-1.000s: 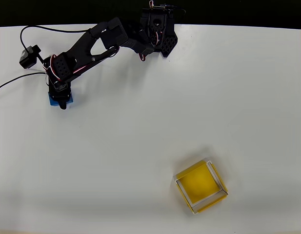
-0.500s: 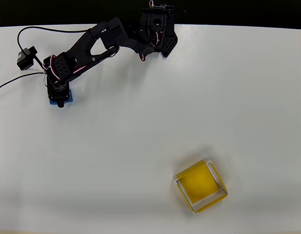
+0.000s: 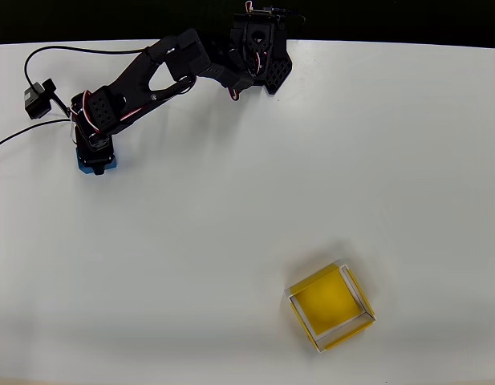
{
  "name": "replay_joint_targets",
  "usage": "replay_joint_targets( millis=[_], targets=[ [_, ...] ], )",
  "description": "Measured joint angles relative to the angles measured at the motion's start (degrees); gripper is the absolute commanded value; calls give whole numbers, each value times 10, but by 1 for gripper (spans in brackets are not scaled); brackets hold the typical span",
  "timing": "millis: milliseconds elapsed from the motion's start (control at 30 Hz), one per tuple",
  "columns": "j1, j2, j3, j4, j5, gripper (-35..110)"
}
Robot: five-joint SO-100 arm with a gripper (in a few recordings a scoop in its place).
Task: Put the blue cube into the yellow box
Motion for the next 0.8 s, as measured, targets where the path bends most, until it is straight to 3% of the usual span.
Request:
replay_joint_targets(
  millis=[433,633,800],
  targets=[
    [-41,120,24,-40,-14,15],
    [-110,235,43,-61,-28,15],
    [-192,326,92,-134,-44,15]
  ],
)
